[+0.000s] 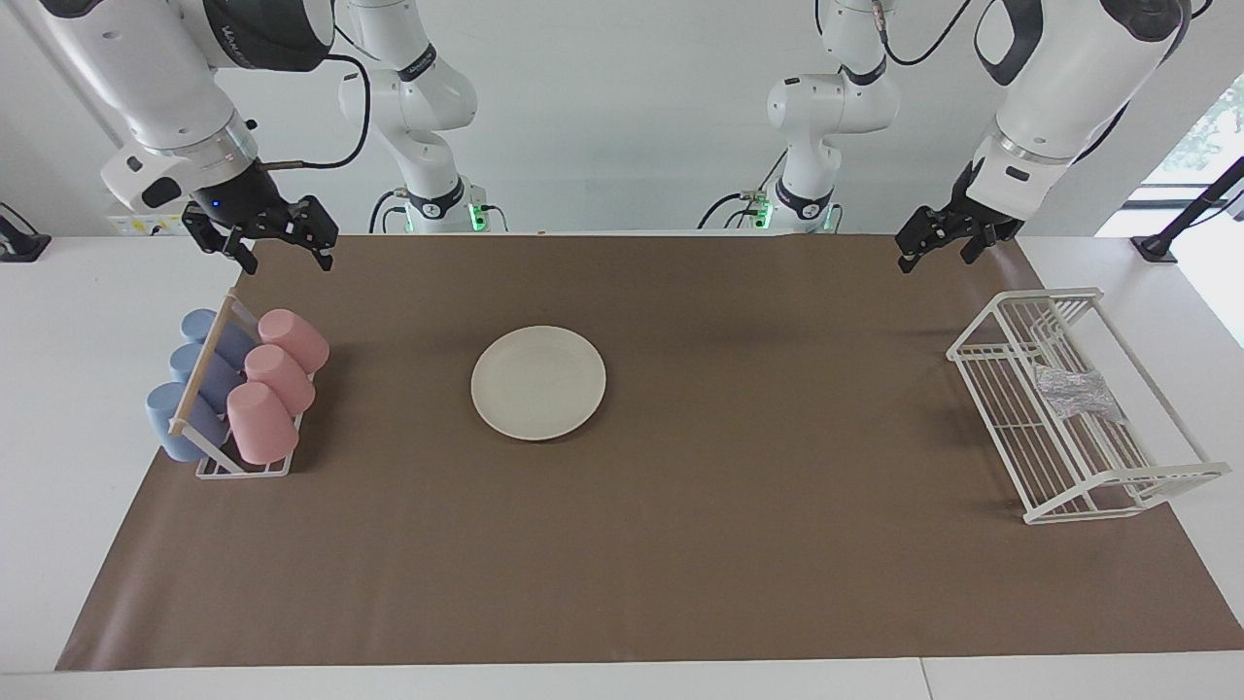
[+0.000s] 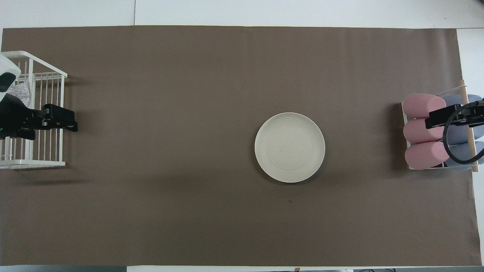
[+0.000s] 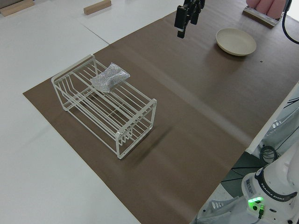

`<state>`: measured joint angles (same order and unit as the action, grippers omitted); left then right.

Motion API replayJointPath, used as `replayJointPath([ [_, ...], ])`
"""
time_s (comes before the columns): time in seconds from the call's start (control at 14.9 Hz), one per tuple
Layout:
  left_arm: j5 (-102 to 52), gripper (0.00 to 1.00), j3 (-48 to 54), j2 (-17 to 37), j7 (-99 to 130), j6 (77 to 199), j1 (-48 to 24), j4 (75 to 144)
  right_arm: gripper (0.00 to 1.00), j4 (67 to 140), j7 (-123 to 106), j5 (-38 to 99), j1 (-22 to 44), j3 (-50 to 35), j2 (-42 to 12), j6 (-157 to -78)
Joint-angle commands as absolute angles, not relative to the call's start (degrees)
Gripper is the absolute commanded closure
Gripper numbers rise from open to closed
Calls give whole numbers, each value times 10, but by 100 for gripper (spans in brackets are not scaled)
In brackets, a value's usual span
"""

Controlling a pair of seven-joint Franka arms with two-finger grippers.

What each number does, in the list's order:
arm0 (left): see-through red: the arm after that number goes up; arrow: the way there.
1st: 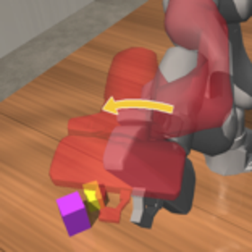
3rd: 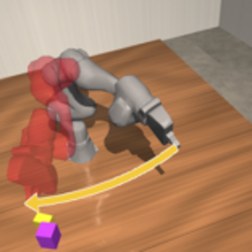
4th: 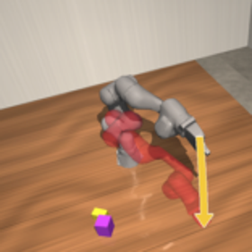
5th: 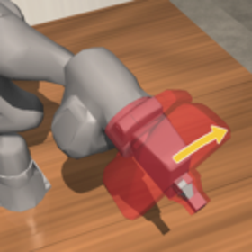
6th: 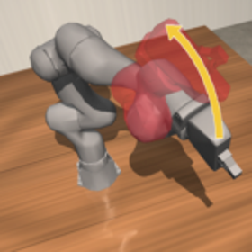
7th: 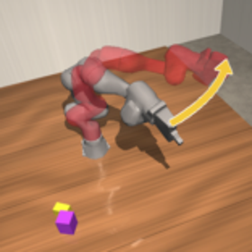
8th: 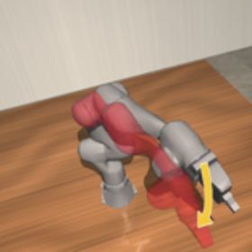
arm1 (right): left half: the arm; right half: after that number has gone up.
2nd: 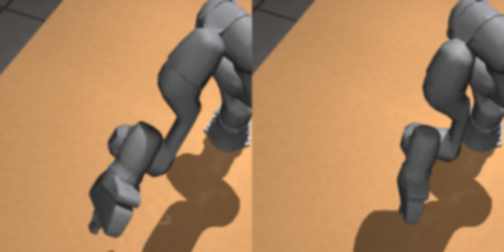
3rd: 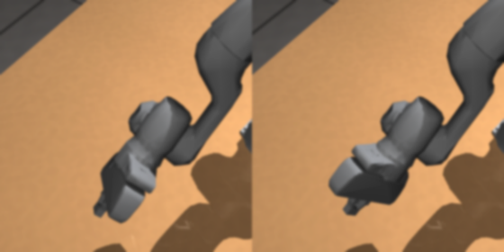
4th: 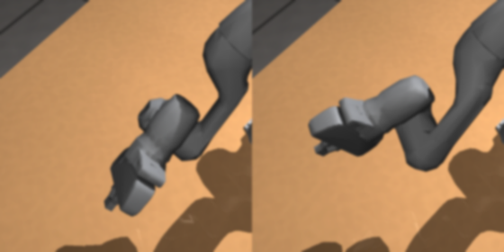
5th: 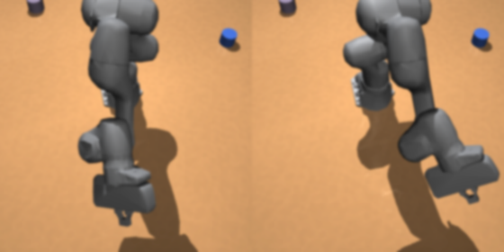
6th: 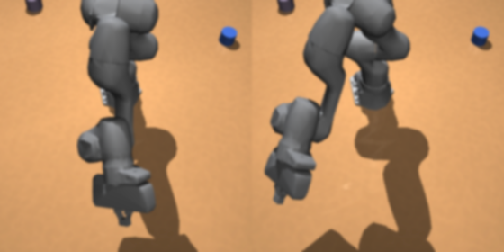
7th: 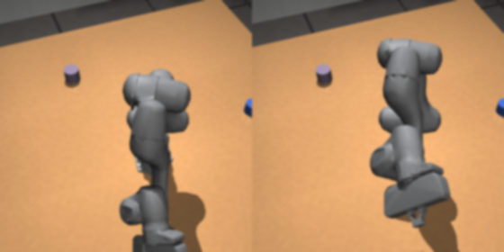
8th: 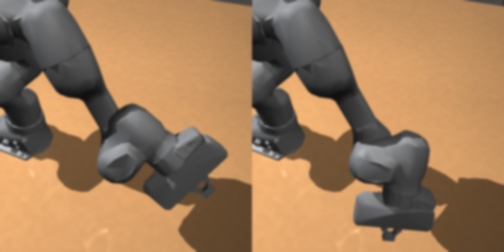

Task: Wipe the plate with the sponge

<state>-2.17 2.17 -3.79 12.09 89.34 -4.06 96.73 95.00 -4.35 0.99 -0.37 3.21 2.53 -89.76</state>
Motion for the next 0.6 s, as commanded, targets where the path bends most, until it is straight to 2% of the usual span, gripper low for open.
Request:
replayJointPath([
  [0.0, -24, 0, 18, -36, 122, 901, -41, 967, 0, 941, -46, 4, -5, 28, 22, -885],
  [0.54, -21, 0, 18, -37, 141, 930, -40, 972, 0, 941, -39, 4, -4, 28, 22, -885],
])
